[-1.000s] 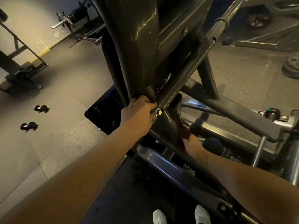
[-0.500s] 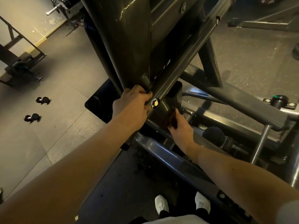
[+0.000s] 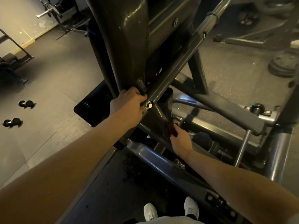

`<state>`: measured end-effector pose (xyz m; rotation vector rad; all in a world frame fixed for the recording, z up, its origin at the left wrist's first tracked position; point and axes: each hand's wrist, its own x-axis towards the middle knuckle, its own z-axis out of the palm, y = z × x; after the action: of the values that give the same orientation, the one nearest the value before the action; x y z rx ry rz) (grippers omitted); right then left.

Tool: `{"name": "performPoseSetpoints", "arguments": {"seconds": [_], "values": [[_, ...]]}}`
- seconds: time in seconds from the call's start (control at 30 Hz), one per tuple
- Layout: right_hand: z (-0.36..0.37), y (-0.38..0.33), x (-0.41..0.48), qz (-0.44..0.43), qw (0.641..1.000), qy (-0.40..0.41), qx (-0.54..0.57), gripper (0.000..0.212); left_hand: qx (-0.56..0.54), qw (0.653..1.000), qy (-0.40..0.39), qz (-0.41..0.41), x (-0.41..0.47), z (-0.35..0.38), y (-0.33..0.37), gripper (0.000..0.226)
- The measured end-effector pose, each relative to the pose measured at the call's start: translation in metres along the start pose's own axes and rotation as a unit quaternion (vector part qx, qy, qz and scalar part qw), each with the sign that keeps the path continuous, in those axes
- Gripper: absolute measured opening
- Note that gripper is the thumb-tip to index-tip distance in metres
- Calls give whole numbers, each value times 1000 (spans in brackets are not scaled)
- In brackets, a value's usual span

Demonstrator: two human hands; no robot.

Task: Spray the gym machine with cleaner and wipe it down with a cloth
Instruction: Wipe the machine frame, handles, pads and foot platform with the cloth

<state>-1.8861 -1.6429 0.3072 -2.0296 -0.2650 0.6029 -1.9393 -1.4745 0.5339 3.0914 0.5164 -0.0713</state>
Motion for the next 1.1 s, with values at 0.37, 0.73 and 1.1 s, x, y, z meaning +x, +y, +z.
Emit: {"name": "performPoseSetpoints", "arguments": {"seconds": [0.37,0.73,1.1], "values": [[-88,-148,-53,-52,942,28,330,47,-165,985,-55,12,-17,-26,-13,29],[-95,-284,-80,-243,905,126,325,35,-298,912,282,-20,-15,-114,-30,26],[-100,-321,28,-199,941,102,253,59,-331,887,321,11,-8,-126,-29,34]]}}
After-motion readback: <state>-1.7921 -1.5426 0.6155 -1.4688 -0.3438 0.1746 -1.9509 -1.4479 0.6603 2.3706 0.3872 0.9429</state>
